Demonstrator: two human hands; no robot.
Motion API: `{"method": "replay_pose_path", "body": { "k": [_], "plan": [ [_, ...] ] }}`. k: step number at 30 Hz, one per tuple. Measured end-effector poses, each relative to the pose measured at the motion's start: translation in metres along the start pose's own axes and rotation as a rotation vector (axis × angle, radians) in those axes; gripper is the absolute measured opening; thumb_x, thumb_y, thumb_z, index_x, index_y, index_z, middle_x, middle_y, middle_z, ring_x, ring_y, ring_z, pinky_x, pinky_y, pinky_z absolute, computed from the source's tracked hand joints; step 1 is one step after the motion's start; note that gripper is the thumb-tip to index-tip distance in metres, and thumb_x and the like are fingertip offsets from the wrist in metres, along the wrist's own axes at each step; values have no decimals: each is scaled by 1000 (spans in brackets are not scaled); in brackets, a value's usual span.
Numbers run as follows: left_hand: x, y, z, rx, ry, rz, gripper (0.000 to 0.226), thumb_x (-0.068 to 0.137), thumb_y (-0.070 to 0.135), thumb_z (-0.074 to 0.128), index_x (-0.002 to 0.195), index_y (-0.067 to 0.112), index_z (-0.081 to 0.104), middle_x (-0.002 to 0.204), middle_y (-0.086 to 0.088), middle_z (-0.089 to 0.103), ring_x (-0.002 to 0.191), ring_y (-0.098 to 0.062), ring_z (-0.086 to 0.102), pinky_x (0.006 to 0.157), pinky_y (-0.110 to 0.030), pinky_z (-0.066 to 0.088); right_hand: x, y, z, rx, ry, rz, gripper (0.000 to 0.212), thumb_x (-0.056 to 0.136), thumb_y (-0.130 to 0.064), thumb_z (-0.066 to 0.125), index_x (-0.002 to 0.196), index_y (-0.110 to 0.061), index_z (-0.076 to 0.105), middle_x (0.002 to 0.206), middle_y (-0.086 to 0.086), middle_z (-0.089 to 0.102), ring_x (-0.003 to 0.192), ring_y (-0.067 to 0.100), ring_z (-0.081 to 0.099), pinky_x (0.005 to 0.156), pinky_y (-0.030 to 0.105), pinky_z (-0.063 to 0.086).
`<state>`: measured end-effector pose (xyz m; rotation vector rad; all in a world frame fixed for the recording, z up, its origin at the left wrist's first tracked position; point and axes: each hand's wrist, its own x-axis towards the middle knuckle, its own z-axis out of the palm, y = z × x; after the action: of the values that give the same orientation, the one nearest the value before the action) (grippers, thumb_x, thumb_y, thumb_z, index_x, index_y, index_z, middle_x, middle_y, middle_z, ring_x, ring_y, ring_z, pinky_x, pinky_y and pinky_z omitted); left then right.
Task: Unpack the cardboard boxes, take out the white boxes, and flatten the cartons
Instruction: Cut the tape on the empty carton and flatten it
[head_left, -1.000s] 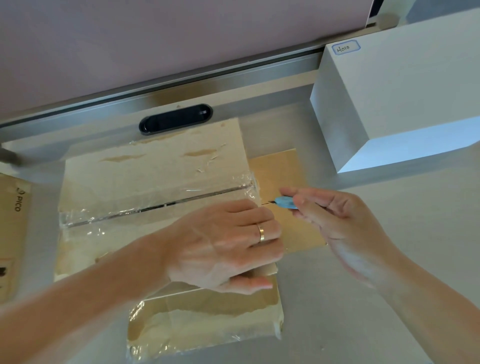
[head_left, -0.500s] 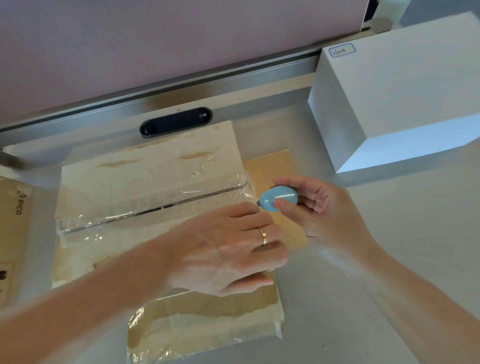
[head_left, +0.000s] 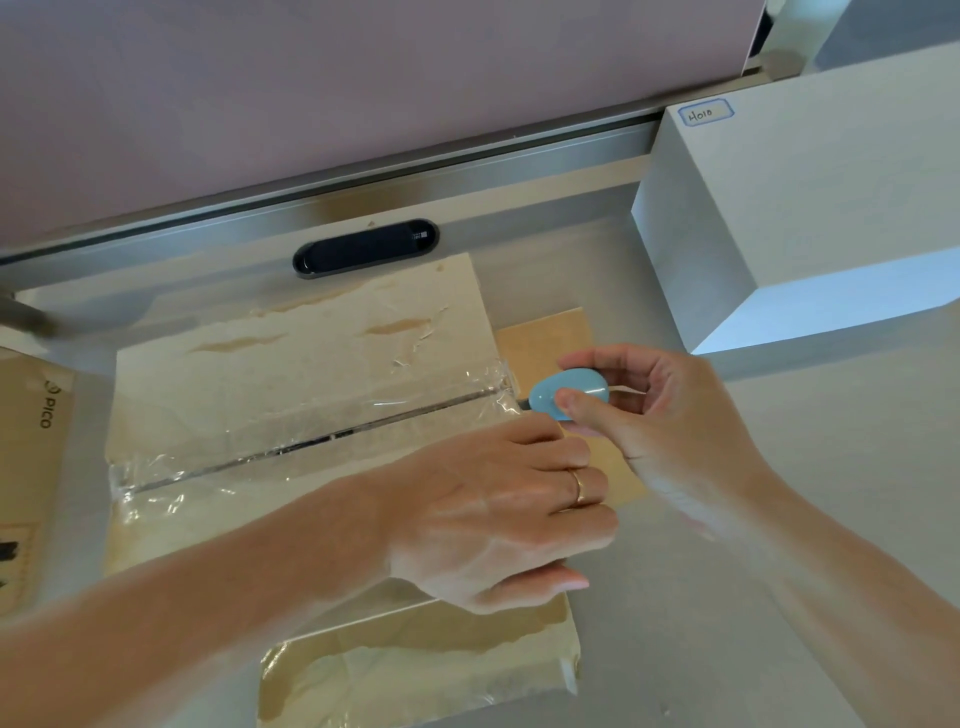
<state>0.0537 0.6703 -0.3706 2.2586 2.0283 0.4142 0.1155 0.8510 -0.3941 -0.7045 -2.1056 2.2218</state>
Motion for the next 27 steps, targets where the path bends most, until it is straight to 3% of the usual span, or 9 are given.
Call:
{"method": "replay_pose_path", "body": {
  "k": [6, 20, 25, 27],
  "plan": [
    [1, -3, 4, -21, -43, -8, 25, 101, 34, 61, 92, 11, 59, 84, -5, 54, 83, -23, 40, 83, -37, 37, 3, -5, -3, 11, -68, 11, 24, 84, -4, 83, 102, -17, 79, 95, 4, 80, 85, 22, 79, 72, 23, 62],
    [-1, -7, 2, -104, -115, -44, 18, 98, 26, 61, 89, 11, 60, 86, -5, 59, 86, -25, 45, 91, -36, 38, 9, 1, 18, 84, 37, 35, 21, 84, -4, 83, 95, -21, 80, 91, 5, 79, 80, 22, 79, 72, 31, 65],
    [8, 11, 6, -144, -166, 30, 17, 101, 28, 56, 90, 14, 57, 82, -2, 56, 85, -20, 39, 82, -35, 35, 33, -15, 13, 336, 247, 96, 14, 82, -2, 84, 89, -10, 77, 92, 13, 78, 82, 24, 79, 70, 26, 63],
    [11, 8, 6, -123, -193, 53, 18, 102, 29, 54, 91, 15, 57, 81, -1, 56, 84, -20, 37, 83, -34, 35, 33, -16, 8, 287, 223, 115, 14, 82, -4, 84, 92, -10, 77, 89, 11, 79, 82, 24, 80, 72, 26, 63]
  ]
}}
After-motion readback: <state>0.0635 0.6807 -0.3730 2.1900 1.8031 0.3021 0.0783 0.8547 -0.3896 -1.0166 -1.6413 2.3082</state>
